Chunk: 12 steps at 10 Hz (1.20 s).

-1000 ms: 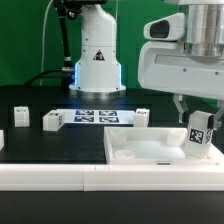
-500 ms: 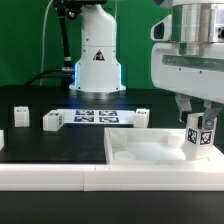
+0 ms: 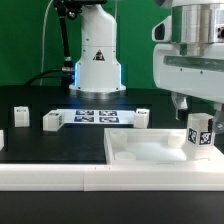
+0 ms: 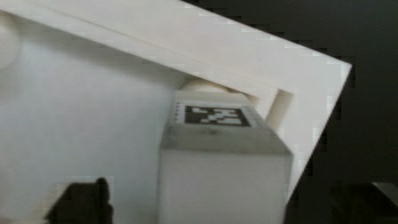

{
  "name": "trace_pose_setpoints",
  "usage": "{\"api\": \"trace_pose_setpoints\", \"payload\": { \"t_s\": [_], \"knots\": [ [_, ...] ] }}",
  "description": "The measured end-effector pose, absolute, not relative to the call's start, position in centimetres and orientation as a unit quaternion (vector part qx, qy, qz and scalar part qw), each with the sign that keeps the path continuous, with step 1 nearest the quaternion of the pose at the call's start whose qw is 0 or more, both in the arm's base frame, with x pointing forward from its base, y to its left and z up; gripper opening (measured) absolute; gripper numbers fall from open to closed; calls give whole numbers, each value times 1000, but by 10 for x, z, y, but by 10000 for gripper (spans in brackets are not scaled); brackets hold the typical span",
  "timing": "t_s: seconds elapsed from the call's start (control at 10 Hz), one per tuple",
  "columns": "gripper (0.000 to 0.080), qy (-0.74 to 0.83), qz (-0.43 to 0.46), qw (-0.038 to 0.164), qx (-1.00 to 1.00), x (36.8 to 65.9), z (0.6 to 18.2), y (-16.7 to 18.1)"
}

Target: Assemble one leg

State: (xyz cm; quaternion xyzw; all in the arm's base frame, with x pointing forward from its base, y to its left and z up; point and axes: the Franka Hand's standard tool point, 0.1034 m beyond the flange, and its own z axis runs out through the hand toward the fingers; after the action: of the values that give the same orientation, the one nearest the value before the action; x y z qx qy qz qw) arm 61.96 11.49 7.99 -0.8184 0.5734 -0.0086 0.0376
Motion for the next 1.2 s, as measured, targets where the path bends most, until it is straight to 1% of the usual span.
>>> {"api": "trace_pose_setpoints", "payload": {
  "t_s": [0.1,0.5,0.7,1.2],
  "knots": [
    [641,553,-7,36,-832,619,80,118],
    [649,357,-12,33,-933,619,80,130],
    [649,247,-18,23,-969,618,80,135],
    [649,31,-31,17,-999,620,78,129]
  ]
}}
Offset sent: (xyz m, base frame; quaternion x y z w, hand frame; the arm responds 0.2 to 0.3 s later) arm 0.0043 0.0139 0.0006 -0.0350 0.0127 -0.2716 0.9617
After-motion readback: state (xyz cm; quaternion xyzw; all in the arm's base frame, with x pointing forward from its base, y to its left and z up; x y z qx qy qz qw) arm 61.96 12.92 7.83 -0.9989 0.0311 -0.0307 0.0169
